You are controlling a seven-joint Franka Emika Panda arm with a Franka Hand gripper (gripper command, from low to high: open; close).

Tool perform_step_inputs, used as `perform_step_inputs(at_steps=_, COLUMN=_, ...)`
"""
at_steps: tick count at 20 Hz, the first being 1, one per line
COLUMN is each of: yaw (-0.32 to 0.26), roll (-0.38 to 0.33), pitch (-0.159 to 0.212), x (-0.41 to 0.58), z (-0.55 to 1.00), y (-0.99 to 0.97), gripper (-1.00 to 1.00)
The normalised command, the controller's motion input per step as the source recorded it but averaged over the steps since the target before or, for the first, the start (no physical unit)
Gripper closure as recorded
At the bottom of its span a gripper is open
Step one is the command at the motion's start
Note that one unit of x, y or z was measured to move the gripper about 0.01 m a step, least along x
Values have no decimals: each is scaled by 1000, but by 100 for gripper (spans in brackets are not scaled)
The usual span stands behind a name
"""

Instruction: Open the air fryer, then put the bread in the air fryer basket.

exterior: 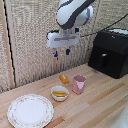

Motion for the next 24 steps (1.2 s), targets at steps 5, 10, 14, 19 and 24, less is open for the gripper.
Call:
perform_step_inputs(at_steps=5, yaw=-342, roll=-94, pitch=-5, x=19, z=-15, y=97, gripper=-100)
perform_step_inputs(at_steps=10, yaw=-373, roll=-88, pitch=4, x=4, z=0, y=-5, gripper=-100)
perform_step_inputs(at_steps=14, yaw=-295, roll=-242, pitch=9, x=10, z=9, y=0, gripper=-100)
perform_step_inputs(at_steps=19, yaw=-185, roll=-363, pitch=5, x=2, z=0, y=0, gripper=-100)
perform_step_inputs(at_steps=24, yaw=-106, roll=-375, pitch=-52, x=-19, z=-42, y=0, gripper=-100)
